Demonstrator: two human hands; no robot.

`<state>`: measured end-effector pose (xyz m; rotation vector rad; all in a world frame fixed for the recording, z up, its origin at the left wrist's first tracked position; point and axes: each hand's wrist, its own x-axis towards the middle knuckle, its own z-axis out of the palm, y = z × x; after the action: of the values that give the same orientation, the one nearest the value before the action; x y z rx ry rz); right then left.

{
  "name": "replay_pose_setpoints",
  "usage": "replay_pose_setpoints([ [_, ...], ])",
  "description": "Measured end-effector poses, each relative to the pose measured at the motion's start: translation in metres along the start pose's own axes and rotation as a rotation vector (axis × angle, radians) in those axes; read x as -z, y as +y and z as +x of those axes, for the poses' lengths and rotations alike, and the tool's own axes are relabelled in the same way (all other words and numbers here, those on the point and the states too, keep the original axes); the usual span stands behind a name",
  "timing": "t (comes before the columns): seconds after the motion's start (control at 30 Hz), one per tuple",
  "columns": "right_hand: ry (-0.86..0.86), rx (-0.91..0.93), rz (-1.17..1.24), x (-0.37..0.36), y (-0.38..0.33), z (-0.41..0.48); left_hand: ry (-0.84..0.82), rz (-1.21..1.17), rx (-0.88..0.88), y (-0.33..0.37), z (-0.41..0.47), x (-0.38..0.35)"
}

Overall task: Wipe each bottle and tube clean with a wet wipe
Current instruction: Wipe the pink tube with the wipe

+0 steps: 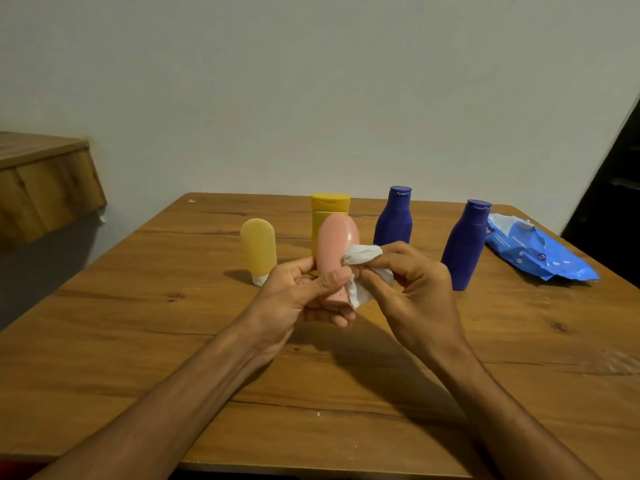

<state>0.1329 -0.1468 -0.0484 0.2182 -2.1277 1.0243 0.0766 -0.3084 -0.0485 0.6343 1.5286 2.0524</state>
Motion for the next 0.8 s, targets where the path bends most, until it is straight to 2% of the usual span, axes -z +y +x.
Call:
replay_pose_setpoints([
  [0.1,0.059,-0.014,0.017,0.001,-0.001,0.001,-0.065,0.042,0.022,0.001,-0.001,0.004],
  [0.23,-0.081,-0.045,0.053,0.004,-0.004,0.001,0.006,0.012,0.011,0.000,0.000,0.001],
  [0.3,-0.098,-0.057,0.033,0.005,-0.005,0.002,0.005,0.023,0.013,0.000,-0.001,0.001],
  [0.5,0.111,-0.074,-0.008,0.005,-0.008,0.003,-0.106,0.069,0.031,0.001,-0.004,0.002],
  [0.57,0.073,-0.069,-0.009,0.006,-0.011,0.003,-0.111,0.001,0.034,0.002,-0.004,0.002],
  [0.67,-0.074,-0.056,0.004,0.008,-0.015,0.003,-0.083,-0.097,0.045,0.003,-0.003,0.003],
  [0.8,-0.008,-0.047,0.030,0.006,-0.016,0.003,-0.133,-0.064,0.043,0.005,-0.003,0.004],
])
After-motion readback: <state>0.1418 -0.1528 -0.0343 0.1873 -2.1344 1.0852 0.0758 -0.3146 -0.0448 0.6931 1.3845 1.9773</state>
